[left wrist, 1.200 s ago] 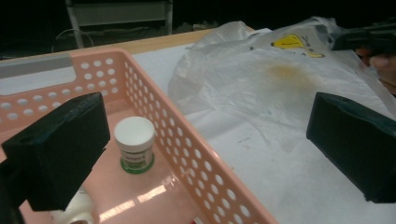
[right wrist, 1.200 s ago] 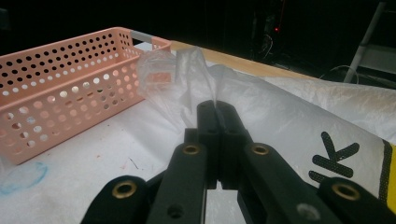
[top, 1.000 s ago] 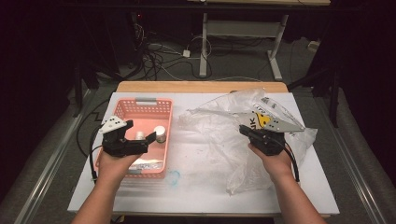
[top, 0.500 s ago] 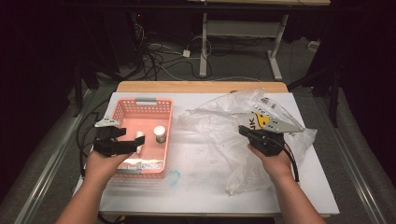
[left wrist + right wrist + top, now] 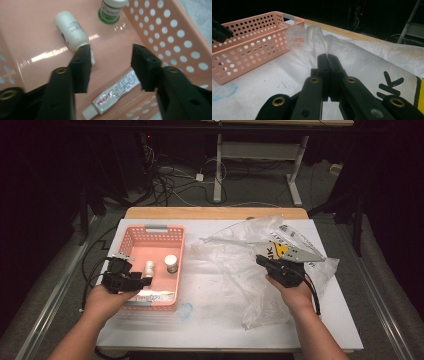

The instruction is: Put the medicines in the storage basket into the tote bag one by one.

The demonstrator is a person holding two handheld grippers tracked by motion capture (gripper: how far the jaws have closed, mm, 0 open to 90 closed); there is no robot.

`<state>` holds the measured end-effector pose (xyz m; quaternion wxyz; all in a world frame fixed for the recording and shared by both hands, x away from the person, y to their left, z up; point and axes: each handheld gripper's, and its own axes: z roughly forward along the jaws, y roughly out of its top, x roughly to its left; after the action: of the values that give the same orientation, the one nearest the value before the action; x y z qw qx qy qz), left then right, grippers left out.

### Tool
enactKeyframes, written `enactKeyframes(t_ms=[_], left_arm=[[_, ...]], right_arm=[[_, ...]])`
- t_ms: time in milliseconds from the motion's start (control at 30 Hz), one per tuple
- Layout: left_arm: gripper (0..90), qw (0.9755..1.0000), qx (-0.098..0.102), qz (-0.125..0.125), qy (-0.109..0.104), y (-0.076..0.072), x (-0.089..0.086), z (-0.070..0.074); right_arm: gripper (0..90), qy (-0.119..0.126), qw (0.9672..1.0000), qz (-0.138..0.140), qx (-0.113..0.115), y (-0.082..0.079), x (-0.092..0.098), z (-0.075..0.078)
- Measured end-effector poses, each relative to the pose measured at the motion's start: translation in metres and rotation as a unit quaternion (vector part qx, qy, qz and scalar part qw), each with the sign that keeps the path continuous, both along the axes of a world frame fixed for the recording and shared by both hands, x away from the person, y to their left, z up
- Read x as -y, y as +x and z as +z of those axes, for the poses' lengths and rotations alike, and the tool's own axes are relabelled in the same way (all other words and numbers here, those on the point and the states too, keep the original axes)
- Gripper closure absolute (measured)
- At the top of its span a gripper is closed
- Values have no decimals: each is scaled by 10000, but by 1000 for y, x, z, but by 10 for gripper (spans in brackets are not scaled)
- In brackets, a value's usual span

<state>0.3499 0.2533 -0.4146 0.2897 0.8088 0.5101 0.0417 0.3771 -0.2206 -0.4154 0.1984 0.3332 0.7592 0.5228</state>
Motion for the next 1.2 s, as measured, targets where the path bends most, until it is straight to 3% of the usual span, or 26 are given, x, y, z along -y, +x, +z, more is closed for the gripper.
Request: enactKeyframes(t_ms=[33,67,100,133,267,567,700,733,767,833,867,900,933,967,1000,1033,1100,1133,1167,1200], left_arm=[[605,10000,0,0,0,0,0,0],[672,9997,-158,-191,-10,0,1,-2],[710,9997,-158,-191,-10,0,1,-2],[761,9990,-307,-311,59,1,4,-4],[873,9972,-530,-490,214,3,11,-11],[876,9942,-804,-596,401,8,15,-13],[876,9913,-1032,-677,459,13,17,-15],[876,9880,-1214,-774,557,16,19,-16],[876,9880,-1214,-774,557,16,19,-16],[875,9832,-1449,-877,676,21,22,-18],[876,9780,-1652,-1013,777,25,25,-20],[876,9780,-1652,-1013,777,25,25,-20],[876,9724,-1822,-1203,827,28,29,-21],[879,9724,-1822,-1203,827,28,29,-21],[879,9671,-1932,-1416,855,31,33,-22],[879,9671,-1932,-1416,855,31,33,-22],[879,9629,-2086,-1531,765,34,36,-24],[879,9580,-2243,-1618,754,36,39,-27],[879,9580,-2243,-1618,754,36,39,-27],[879,9557,-2319,-1645,757,38,40,-28]], right_arm=[[900,0,10000,0,0,0,0,0],[900,1,10000,5,-11,0,0,0],[900,1,10000,5,-11,0,0,0],[900,-5,10000,14,-18,0,-1,-1],[900,-45,10000,13,-35,-1,0,-3],[900,-87,9999,-8,-58,-1,0,-4],[900,-63,10000,-14,-51,-1,1,-4],[900,-55,10000,-15,-39,-2,2,-4],[900,-55,10000,-15,-39,-2,2,-4],[900,-48,10000,-24,-58,-3,3,-4],[900,-51,10000,-7,-33,-2,4,-4],[900,-51,10000,-7,-33,-2,4,-4],[900,-30,10000,-12,-33,-2,4,-4],[900,-30,10000,-12,-33,-2,4,-4],[900,-22,10000,-12,-39,-2,4,-4],[900,-22,10000,-12,-39,-2,4,-4],[900,-22,10000,-7,-41,-1,4,-4],[900,-22,10000,-9,-44,-1,4,-4],[900,-22,10000,-9,-44,-1,4,-4],[900,-12,10000,-12,-50,-1,4,-4]])
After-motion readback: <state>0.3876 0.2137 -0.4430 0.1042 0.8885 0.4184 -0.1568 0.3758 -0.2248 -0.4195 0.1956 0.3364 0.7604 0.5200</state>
